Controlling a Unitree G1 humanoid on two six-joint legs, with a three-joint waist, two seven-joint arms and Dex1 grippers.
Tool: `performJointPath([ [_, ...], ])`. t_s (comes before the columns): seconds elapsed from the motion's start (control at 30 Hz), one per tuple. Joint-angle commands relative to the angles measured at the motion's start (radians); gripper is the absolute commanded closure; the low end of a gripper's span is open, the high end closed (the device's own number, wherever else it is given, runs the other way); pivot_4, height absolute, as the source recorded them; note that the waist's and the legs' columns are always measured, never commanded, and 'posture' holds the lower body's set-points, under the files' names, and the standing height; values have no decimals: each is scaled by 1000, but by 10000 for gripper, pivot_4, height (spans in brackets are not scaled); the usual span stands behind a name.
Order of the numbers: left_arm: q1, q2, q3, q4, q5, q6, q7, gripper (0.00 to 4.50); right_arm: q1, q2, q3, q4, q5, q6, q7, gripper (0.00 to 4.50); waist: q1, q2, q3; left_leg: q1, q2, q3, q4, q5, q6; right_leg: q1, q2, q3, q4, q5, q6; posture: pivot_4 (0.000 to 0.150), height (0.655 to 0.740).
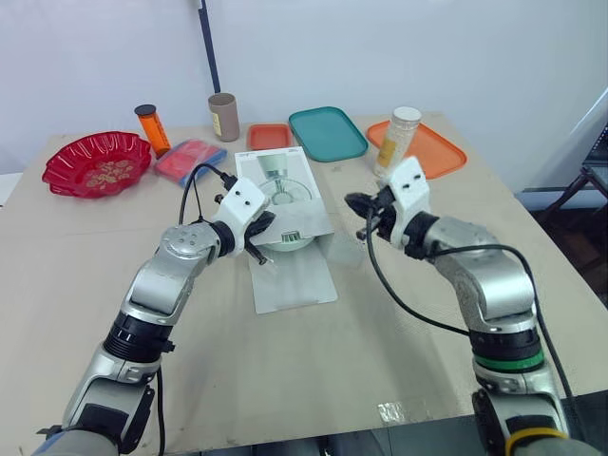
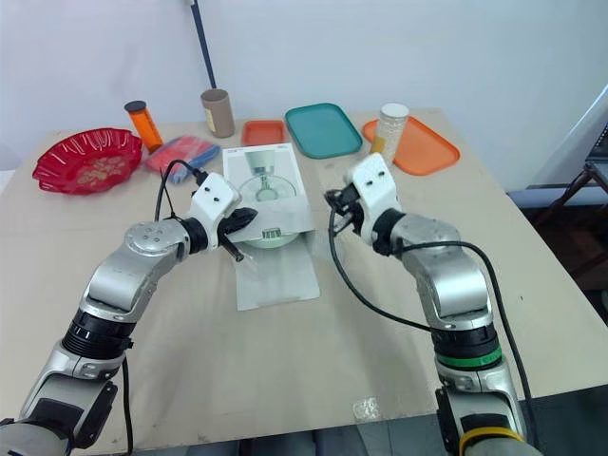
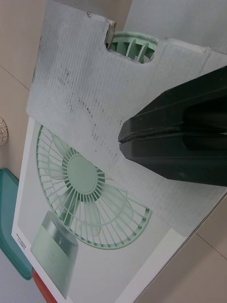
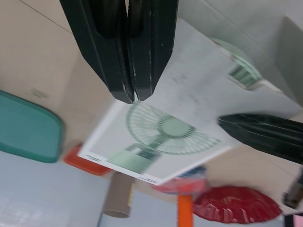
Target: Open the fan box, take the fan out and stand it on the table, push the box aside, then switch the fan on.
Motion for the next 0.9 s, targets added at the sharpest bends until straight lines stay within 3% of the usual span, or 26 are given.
performJointPath([
  [0.03,-8,2,13,-17,-5,10,-1,45000,-31,21,10,1,18,-12,-7,44405,0,0,0,0,0,0,0,0,0,0,0,0,0,0,0,1500,7400],
  [0.37,8,34,54,-88,-14,69,22,45000,-52,68,65,227,-18,-115,10,44405,0,0,0,0,0,0,0,0,0,-1,0,0,0,0,0,1500,7400],
  [0.57,4,28,113,-169,-51,143,56,45000,-50,85,68,271,-22,-112,3,44405,0,0,0,0,0,0,0,0,0,-1,0,0,0,0,0,1500,7400],
  [0.77,1,-39,190,-322,-162,310,103,45000,-45,83,80,268,-29,-111,4,44405,0,0,0,0,0,0,0,0,0,-1,0,0,0,0,0,1500,7400],
  [0.9,72,-149,183,-468,-261,509,164,45000,-41,78,90,267,-39,-108,9,44405,0,0,0,0,0,0,0,0,0,-1,0,0,0,0,0,1500,7400],
])
